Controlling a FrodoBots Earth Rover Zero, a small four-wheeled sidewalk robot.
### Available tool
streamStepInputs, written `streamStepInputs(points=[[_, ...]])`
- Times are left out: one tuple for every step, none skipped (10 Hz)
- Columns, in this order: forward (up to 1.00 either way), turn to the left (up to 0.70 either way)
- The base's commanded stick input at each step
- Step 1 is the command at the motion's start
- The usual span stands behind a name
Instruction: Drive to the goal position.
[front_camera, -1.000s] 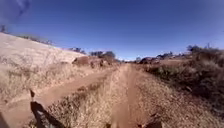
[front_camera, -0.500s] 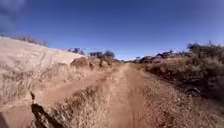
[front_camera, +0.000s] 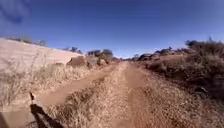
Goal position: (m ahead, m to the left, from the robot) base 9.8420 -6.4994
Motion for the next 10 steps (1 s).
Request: streamStepInputs(points=[[0.5, -0.18], [0.5, -0.5], [0.5, -0.41], [0.5, -0.2], [0.5, 0.0], [0.5, -0.16], [0.5, -0.5], [0.5, -0.41], [0.5, -0.1], [0.5, 0.0]])
